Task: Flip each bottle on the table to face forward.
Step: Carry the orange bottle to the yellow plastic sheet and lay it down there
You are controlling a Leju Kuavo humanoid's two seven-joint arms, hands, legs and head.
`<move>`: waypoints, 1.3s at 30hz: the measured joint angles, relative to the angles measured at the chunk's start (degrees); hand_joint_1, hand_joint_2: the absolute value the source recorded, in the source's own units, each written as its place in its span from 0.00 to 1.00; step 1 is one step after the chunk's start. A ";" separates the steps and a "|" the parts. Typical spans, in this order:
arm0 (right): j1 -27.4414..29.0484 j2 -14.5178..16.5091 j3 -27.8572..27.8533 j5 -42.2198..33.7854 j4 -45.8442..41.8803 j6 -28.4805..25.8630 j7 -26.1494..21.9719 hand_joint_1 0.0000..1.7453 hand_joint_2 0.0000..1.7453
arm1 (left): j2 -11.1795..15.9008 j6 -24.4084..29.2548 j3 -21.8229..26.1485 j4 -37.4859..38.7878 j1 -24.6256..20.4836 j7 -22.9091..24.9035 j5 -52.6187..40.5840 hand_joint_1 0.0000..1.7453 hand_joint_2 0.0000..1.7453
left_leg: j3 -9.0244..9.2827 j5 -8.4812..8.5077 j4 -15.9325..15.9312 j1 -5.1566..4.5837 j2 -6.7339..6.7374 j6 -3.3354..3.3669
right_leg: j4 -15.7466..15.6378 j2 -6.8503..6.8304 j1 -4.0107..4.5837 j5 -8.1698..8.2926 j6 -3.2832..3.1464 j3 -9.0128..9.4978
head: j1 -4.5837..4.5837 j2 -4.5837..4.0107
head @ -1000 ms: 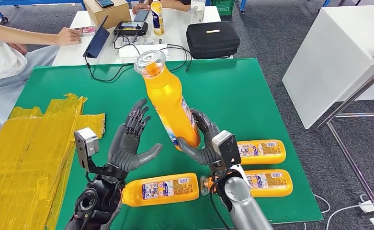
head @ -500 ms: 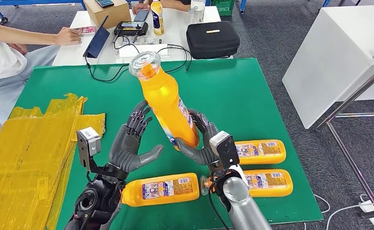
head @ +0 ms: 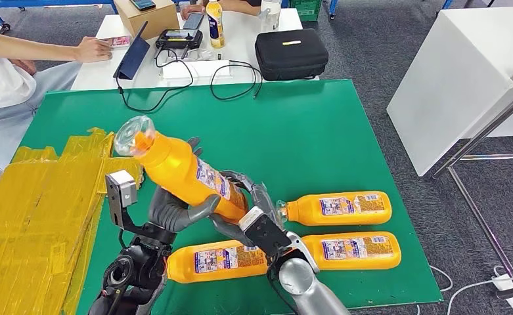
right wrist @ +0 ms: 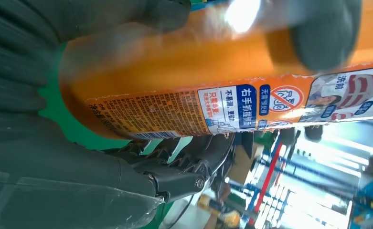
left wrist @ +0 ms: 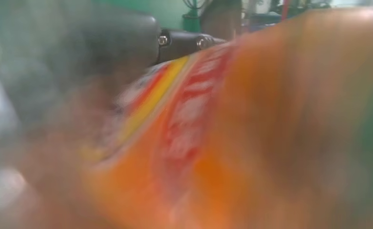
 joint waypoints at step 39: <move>-2.97 -0.25 4.59 1.01 4.54 -4.73 0.61 1.00 1.00 | -0.99 4.20 2.70 0.92 1.10 -4.49 5.66 1.00 1.00 | -0.02 0.00 0.02 -0.01 0.00 0.00 | -0.01 0.00 -0.02 0.00 0.00 -0.02 | -0.01 0.00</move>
